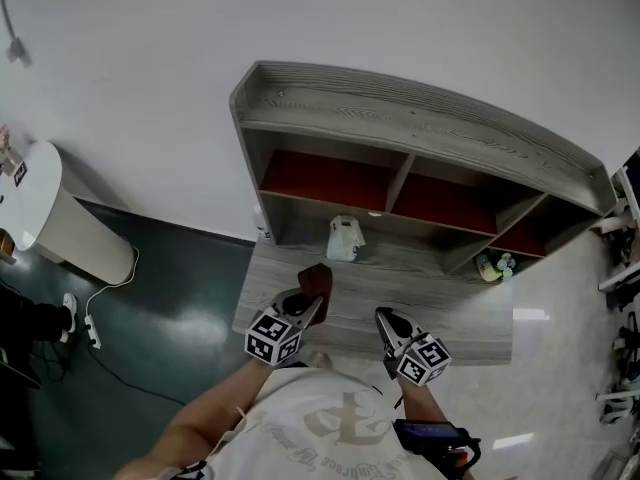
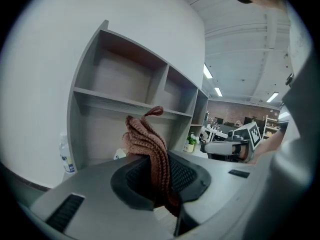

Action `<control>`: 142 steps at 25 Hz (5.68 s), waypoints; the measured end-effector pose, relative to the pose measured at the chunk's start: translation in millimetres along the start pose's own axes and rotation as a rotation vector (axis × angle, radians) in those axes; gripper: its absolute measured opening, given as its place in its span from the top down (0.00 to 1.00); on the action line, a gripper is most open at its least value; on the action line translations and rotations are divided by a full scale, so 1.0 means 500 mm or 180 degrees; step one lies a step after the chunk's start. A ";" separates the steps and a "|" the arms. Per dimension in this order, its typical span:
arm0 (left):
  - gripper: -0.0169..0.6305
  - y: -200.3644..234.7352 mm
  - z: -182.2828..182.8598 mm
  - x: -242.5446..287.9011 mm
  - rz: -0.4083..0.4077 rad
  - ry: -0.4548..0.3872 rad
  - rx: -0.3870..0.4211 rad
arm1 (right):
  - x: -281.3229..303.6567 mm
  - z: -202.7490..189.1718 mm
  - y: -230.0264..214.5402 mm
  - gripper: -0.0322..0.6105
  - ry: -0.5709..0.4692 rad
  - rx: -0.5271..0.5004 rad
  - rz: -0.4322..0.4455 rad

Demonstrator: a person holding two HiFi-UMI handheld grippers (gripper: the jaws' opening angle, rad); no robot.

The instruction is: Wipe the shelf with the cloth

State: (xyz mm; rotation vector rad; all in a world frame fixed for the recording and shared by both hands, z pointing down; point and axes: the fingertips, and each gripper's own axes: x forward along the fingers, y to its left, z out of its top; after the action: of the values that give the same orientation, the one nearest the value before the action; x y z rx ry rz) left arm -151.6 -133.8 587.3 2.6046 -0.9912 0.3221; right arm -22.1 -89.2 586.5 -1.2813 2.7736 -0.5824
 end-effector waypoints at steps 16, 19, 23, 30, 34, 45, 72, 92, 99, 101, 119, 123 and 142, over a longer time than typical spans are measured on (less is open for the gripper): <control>0.87 0.073 0.285 0.143 -0.0246 -0.0241 0.0024 | -0.001 0.034 -0.063 0.95 -0.0064 0.0011 -0.0368; 0.87 0.066 0.328 0.180 -0.0280 -0.0191 0.0091 | -0.004 0.039 -0.070 0.95 -0.0079 0.0003 -0.0382; 0.87 0.060 0.365 0.233 -0.0310 -0.0120 0.0187 | 0.001 0.044 -0.085 0.95 -0.0100 0.0029 -0.0384; 0.87 0.070 0.402 0.317 -0.0206 0.0080 0.0157 | 0.008 0.041 -0.101 0.94 -0.0108 0.0119 -0.0353; 0.87 0.083 0.409 0.359 -0.0019 0.0309 0.0232 | 0.001 0.026 -0.108 0.94 -0.0079 0.0178 -0.0366; 0.87 0.084 0.383 0.438 0.0079 0.0867 0.0576 | -0.018 0.019 -0.130 0.94 -0.0059 0.0254 -0.0411; 0.87 0.255 0.372 0.325 0.0698 0.1010 0.0674 | 0.007 0.008 -0.111 0.94 0.0056 0.0243 -0.0253; 0.87 0.420 0.374 0.212 0.1320 0.0886 0.0276 | 0.070 -0.006 -0.078 0.94 0.0157 0.0267 -0.0064; 0.87 0.424 0.366 0.188 0.1405 0.0770 0.0225 | 0.101 -0.012 -0.057 0.94 0.0185 0.0280 0.0039; 0.87 0.423 0.363 0.177 0.1420 0.0719 0.0184 | 0.107 -0.012 -0.054 0.94 0.0194 0.0280 0.0054; 0.87 0.380 0.321 0.053 0.1280 -0.0281 -0.0377 | 0.084 -0.012 -0.033 0.94 0.0248 0.0202 -0.0070; 0.87 0.348 0.290 0.050 0.1107 -0.0446 -0.0403 | 0.057 -0.013 -0.047 0.94 0.0236 0.0216 -0.0205; 0.87 0.088 0.167 0.145 0.0208 -0.0267 -0.0304 | -0.054 -0.017 -0.121 0.94 0.0122 0.0328 -0.0628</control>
State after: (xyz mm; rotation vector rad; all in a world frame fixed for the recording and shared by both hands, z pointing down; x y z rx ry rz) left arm -120.8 -240.1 544.2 2.5218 -1.0942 0.1781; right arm 38.2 -102.0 611.8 -1.5467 2.6245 -0.7577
